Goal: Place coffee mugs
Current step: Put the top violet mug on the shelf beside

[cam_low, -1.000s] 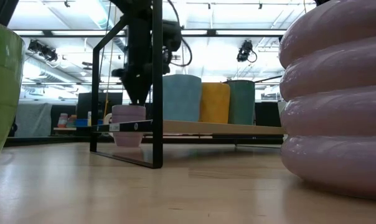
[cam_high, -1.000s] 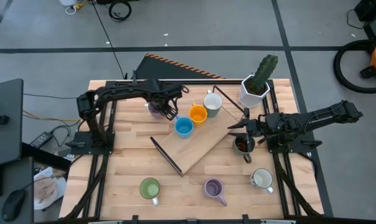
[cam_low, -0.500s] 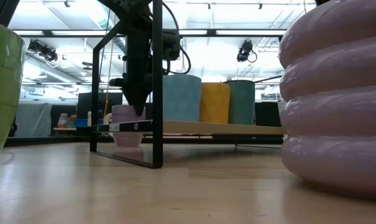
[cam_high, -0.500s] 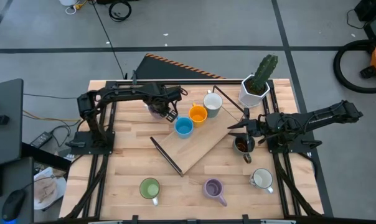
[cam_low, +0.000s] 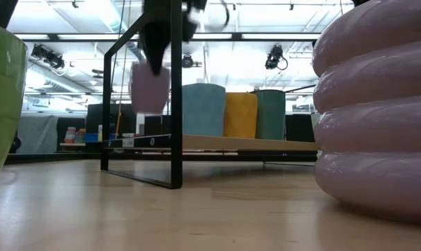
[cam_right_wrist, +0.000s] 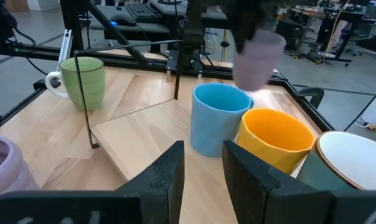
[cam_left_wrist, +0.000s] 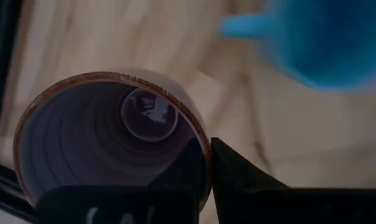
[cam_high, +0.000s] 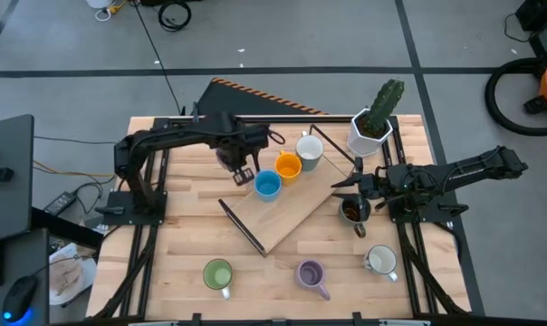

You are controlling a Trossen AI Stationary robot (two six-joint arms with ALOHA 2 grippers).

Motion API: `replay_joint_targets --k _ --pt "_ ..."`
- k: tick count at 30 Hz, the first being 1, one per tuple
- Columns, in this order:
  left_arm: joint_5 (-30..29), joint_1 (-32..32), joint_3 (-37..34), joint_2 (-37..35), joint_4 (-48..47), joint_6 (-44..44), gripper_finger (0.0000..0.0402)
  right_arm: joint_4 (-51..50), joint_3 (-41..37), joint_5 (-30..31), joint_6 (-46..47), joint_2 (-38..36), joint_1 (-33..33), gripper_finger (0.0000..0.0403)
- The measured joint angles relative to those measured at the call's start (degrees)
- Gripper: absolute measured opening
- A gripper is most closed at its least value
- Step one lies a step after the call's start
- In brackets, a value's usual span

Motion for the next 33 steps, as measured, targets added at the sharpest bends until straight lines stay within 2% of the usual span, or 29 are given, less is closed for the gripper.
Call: replay_joint_targets --k 4,10,13,20,33 --pt "2.7 -5.2 5.1 -0.1 -1.7 -2.4 0.0020 0.0 0.0 0.0 0.0 0.0 0.0 0.0114" --pt "8.2 -11.7 3.5 -0.1 -0.6 -9.1 0.0020 0.0 0.0 0.0 0.2 0.0 0.0 0.0114" --pt "8.6 -14.1 2.2 0.0 2.2 -11.2 0.0020 0.1 0.0 0.0 0.1 0.0 0.0 0.0114" --pt "9.0 -16.5 1.9 0.7 8.3 -13.8 0.0020 0.4 0.0 0.0 0.0 0.0 0.0 0.0114" --pt "10.4 -18.0 1.9 6.4 7.3 -11.4 0.0020 0.4 0.0 0.0 0.0 0.0 0.0 0.0114"
